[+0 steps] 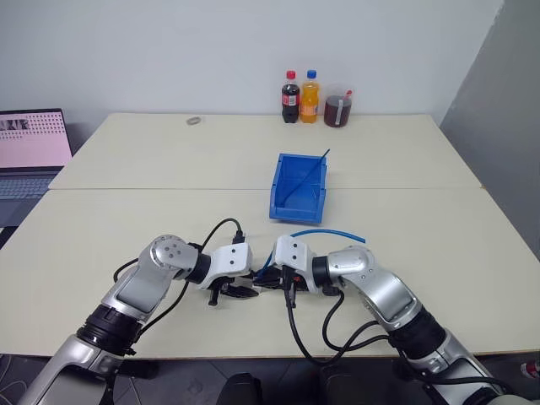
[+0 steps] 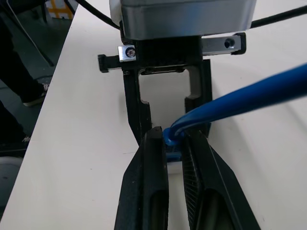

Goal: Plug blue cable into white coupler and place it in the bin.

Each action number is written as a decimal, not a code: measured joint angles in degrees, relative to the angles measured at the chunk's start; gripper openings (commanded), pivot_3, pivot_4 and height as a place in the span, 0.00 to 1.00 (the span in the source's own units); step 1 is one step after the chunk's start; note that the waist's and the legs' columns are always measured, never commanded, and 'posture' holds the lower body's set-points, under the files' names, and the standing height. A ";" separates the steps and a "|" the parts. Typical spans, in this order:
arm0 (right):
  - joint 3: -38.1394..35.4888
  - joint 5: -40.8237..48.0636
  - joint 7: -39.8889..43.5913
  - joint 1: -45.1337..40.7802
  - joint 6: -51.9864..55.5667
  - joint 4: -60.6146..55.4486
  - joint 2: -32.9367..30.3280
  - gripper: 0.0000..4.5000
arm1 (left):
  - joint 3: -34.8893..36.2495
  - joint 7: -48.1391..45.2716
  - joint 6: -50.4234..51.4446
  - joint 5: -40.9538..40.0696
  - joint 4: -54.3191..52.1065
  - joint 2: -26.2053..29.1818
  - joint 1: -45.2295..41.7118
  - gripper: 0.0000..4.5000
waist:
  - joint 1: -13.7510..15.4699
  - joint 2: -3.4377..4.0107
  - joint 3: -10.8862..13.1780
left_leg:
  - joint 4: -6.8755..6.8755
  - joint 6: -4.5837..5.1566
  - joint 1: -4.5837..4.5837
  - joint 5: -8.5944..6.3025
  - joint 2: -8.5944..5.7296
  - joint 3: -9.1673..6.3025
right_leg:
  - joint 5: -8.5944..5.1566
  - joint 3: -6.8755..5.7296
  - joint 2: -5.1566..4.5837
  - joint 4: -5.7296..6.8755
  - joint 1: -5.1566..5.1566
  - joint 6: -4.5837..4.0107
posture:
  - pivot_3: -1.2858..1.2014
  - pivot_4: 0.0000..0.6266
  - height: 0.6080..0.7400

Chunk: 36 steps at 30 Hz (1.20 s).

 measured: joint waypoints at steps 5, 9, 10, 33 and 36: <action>-2.25 2.21 -0.98 2.22 1.83 -2.64 -0.40 0.03 | 3.15 2.34 -0.56 -1.43 -1.29 0.41 3.11 0.81 | -0.19 -0.12 0.25 | -0.01 -0.01 -0.20 0.00 0.05 -0.04 | -0.01 -0.02 -0.06 -0.01 -0.13 -0.01 | 0.52 0.24 1.00; -4.12 4.24 -2.92 2.62 5.11 -4.29 0.43 0.03 | 7.65 3.58 2.10 -4.42 -4.31 2.65 7.84 0.98 | -0.63 -0.26 0.57 | -0.01 -0.01 -0.56 -0.01 0.12 -0.13 | -0.01 -0.08 -0.09 0.03 -0.47 -0.04 | 0.52 0.24 1.00; -4.78 4.71 -3.64 2.64 6.12 -5.00 0.50 0.03 | 9.34 3.79 3.40 -5.46 -5.40 3.48 9.43 1.00 | -0.67 -0.29 0.78 | -0.01 -0.02 -0.64 0.00 0.12 -0.16 | -0.01 -0.11 -0.12 0.04 -0.54 -0.04 | 0.52 0.24 1.00; -28.85 13.50 -15.01 -34.29 16.80 32.79 -0.41 0.27 | 19.45 18.38 14.55 -15.12 -9.87 -0.89 1.38 1.00 | -0.30 -0.45 2.02 | 0.10 -0.07 -1.59 0.03 -0.09 0.08 | 0.44 -0.08 -0.24 0.00 -1.44 -0.08 | 0.52 0.24 1.00; -25.88 10.41 -11.80 -40.10 12.39 44.51 -0.75 0.44 | 17.95 18.37 12.85 -14.34 -9.24 -1.64 -0.20 1.00 | -0.36 -0.44 2.05 | 0.11 -0.07 -1.71 0.03 -0.08 0.15 | 0.44 -0.07 -0.22 -0.01 -1.56 -0.08 | 0.52 0.24 1.00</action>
